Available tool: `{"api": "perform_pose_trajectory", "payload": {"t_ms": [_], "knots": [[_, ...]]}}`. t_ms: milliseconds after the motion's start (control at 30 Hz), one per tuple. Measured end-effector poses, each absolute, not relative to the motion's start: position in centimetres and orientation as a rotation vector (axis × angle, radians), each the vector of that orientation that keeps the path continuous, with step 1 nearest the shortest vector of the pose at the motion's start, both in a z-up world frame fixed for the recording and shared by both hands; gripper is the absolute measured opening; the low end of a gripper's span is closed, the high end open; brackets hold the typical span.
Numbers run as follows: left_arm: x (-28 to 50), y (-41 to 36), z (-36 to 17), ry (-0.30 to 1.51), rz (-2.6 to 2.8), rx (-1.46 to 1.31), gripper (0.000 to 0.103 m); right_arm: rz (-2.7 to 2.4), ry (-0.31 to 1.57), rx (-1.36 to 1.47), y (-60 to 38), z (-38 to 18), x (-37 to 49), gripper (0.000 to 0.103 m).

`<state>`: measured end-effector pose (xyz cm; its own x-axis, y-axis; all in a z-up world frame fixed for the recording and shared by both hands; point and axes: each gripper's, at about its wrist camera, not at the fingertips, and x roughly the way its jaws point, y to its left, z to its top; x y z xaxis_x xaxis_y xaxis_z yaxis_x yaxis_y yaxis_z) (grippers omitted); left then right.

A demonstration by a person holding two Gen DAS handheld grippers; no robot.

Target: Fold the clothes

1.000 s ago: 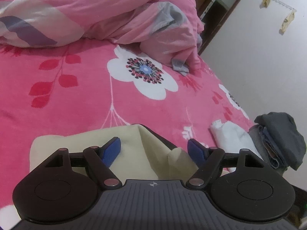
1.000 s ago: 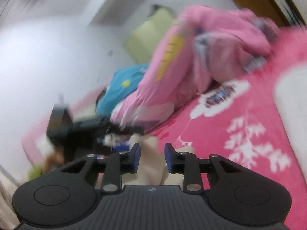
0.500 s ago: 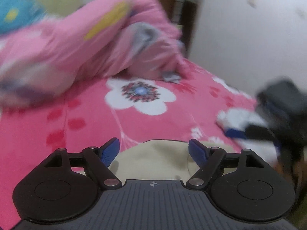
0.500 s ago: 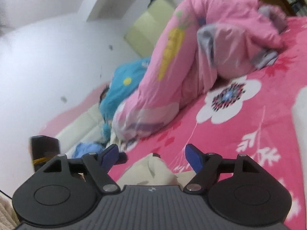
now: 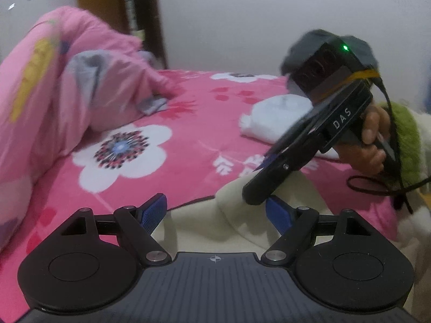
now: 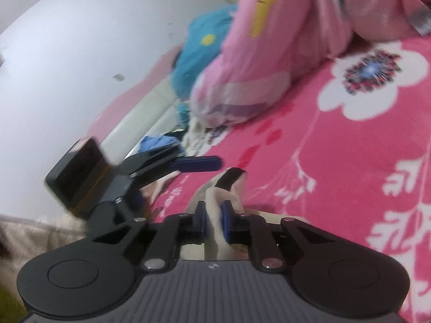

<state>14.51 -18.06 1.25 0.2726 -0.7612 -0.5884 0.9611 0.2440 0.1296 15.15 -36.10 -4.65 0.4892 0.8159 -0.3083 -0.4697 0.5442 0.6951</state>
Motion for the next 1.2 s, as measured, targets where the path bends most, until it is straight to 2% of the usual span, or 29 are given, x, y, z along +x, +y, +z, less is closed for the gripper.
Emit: {"api": "perform_pose_trajectory", "payload": {"t_ms": [133, 167, 200, 233, 333, 367, 400, 467, 500, 533, 700, 900, 1200], "knots": [[13.3, -18.6, 1.3, 0.367, -1.359, 0.700, 0.080, 0.890, 0.658, 0.506, -35.4, -3.5, 14.6, 0.011], [13.0, -18.7, 1.2, 0.358, -1.387, 0.750, 0.075, 0.909, 0.651, 0.484, -35.2, -3.2, 14.4, 0.011], [12.8, -18.8, 0.9, 0.345, -1.401, 0.794, 0.068, 0.931, 0.644, 0.459, -34.9, -2.8, 14.3, 0.011], [12.5, -18.9, 0.7, 0.330, -1.412, 0.838, 0.065, 0.948, 0.639, 0.436, -34.5, -2.4, 14.2, 0.011], [12.3, -19.1, 0.0, 0.321, -1.421, 0.922, 0.040, 0.885, 0.572, 0.480, -35.6, -1.9, 12.7, 0.011], [12.4, -19.0, -0.1, 0.341, -1.414, 0.915, 0.026, 0.859, 0.547, 0.499, -36.1, -1.8, 12.2, 0.011], [12.6, -18.9, -0.2, 0.361, -1.407, 0.905, 0.020, 0.834, 0.522, 0.518, -36.6, -1.7, 11.7, 0.014], [12.6, -18.7, -0.1, 0.383, -1.395, 0.889, 0.015, 0.782, 0.473, 0.555, -37.5, -1.4, 10.6, 0.023], [12.5, -18.5, 0.1, 0.381, -1.391, 0.883, 0.014, 0.756, 0.448, 0.573, -38.0, -1.3, 10.1, 0.035], [12.4, -18.3, 0.3, 0.380, -1.387, 0.877, 0.013, 0.729, 0.423, 0.591, -38.5, -1.2, 9.6, 0.038], [11.8, -17.2, 1.9, 0.390, -1.375, 0.847, 0.012, 0.577, 0.321, 0.642, -40.4, -1.2, 6.0, 0.038], [10.4, -16.4, 4.5, 0.402, -1.351, 0.862, 0.012, 0.551, 0.357, 0.591, -37.8, -3.6, 2.1, 0.038], [8.6, -16.0, 6.4, 0.430, -1.320, 0.910, 0.011, 0.678, 0.408, 0.424, -34.3, -4.2, 2.7, 0.037]]}}
